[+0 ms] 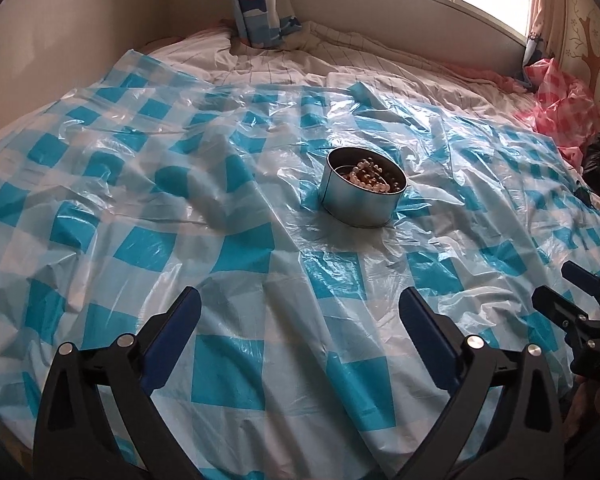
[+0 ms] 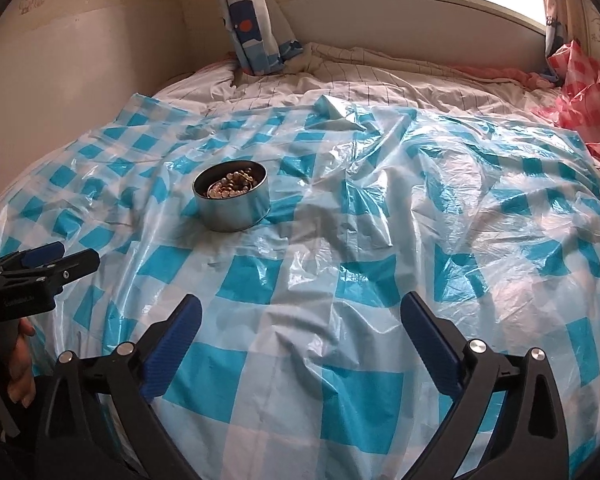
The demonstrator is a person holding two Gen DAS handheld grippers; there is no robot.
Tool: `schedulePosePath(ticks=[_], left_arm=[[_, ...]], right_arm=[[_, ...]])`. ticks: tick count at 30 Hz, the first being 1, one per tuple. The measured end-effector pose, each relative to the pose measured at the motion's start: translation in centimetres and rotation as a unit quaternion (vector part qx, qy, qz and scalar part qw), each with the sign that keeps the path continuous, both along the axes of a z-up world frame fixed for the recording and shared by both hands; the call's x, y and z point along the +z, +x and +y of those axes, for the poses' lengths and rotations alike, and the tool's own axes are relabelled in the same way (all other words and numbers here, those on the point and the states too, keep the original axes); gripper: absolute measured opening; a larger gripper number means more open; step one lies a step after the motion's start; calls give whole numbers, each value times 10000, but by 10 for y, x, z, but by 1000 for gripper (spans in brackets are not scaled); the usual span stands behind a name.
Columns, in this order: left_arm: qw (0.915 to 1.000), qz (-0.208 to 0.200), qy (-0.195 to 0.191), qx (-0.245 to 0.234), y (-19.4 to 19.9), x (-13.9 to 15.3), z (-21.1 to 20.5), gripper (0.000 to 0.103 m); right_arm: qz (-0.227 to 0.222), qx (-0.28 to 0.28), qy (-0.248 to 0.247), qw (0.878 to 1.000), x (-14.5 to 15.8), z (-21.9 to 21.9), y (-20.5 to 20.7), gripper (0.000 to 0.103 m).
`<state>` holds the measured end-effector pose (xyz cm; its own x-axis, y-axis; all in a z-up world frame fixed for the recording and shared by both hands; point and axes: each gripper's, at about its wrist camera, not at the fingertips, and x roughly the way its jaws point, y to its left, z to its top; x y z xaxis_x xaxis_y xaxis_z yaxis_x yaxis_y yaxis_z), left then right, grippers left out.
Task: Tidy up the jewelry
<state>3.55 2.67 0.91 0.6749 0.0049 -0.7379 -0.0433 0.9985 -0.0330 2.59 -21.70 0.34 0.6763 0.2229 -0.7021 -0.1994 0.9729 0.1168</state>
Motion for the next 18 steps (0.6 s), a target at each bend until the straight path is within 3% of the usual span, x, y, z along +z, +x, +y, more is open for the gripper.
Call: schedulePosePath(ticks=[18], left_arm=[[9999, 85, 119, 24, 3, -3, -4, 95]], right_arm=[[85, -101, 159, 9998, 0, -9, 1, 95]])
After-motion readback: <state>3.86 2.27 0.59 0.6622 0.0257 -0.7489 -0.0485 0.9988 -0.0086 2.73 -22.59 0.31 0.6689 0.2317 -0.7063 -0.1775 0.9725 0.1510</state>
